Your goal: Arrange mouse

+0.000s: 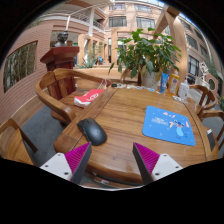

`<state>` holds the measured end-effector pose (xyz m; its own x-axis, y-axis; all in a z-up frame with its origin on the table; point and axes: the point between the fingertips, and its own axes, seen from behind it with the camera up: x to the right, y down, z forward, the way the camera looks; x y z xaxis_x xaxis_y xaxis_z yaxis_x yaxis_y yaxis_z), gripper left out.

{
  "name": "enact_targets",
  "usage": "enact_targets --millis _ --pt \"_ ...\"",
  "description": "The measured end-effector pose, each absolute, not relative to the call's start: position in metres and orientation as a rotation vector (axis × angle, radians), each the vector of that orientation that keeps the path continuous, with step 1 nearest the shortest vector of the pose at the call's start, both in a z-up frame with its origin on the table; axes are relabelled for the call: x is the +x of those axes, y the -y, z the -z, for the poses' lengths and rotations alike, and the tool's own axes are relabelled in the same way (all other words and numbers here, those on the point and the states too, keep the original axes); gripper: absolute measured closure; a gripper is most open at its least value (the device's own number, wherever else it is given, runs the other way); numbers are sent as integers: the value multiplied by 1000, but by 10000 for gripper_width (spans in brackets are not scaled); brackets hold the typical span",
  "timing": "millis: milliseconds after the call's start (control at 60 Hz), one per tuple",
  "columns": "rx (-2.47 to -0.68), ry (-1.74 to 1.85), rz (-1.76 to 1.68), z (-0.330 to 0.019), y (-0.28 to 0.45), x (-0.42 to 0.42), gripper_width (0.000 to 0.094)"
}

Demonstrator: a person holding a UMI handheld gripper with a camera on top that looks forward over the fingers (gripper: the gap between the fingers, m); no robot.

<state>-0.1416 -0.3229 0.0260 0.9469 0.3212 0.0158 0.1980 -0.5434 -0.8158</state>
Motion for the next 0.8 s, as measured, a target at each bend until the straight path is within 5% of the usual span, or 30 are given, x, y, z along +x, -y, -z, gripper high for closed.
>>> enact_targets --millis 567,683,750,800 --pt "-2170 391 -203 13 225 -223 88" --pt "-2173 350 -173 15 208 -222 241" --pt "-2172 336 -136 15 200 -219 434" --pt "-2174 298 -133 15 198 -219 462"
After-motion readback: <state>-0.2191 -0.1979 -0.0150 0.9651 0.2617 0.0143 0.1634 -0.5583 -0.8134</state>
